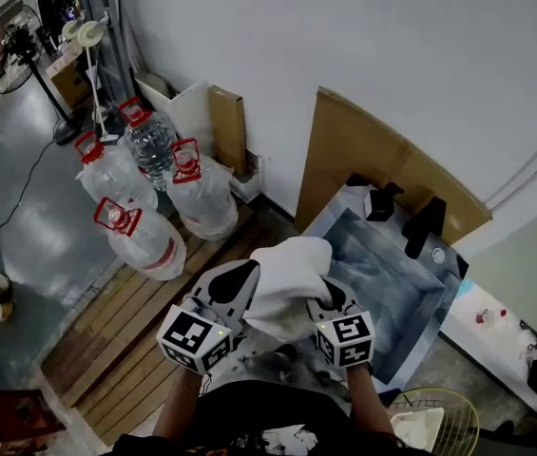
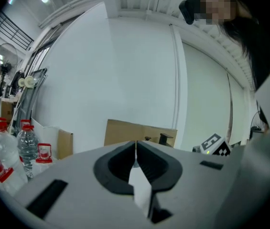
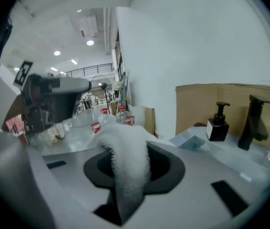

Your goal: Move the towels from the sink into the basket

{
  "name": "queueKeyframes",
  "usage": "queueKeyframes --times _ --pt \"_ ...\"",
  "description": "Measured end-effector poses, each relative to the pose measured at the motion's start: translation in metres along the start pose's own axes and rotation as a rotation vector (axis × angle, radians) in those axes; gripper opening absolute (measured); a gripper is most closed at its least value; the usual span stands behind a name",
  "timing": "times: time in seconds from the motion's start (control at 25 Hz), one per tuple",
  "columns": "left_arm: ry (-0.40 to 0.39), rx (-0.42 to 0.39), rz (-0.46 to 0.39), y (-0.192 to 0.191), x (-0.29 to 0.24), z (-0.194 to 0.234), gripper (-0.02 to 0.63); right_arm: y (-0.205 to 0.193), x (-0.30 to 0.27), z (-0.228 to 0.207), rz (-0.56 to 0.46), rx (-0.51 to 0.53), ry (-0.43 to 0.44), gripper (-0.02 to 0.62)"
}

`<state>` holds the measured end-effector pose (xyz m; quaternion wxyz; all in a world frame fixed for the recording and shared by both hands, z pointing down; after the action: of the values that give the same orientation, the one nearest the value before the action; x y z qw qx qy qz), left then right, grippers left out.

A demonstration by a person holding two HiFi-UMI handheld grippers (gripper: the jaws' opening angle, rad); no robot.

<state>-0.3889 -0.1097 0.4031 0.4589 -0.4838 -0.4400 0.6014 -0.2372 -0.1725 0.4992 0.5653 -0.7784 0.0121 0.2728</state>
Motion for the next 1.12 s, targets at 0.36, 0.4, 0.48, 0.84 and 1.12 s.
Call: queueKeyframes --times 0.36,0.4,0.48,0.84,1.12 --pt "-0.205 -0.024 -0.008 0.009 -0.033 -0.036 0.014 0.064 0.085 -0.006 -0.271 -0.012 -0.159 0.091" --pt "-0.237 -0.027 -0.008 0.010 -0.037 -0.043 0.014 0.068 0.096 -0.006 -0.294 -0.006 -0.186 0.091" --pt "-0.297 -0.037 -0.010 0.012 -0.046 -0.057 0.014 0.074 0.117 -0.005 -0.332 0.007 -0.234 0.091" --pt "-0.572 -0.083 -0.008 0.016 -0.065 -0.155 0.014 0.057 0.222 -0.005 -0.402 -0.013 -0.492 0.091" --pt "-0.742 -0.107 0.034 -0.003 -0.049 -0.249 0.014 0.009 0.310 0.013 -0.443 -0.086 -0.660 0.091"
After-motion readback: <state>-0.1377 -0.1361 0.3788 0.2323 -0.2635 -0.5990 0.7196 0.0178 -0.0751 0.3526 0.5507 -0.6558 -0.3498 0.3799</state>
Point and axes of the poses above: the fingertips, and each gripper's own axes: x backward along the fingers, z to its left, y out of its top, the point moved 5 cm from there along x, backward along the fingers, and after that the axes turned 10 degrees about y, right-handed, at the moved point
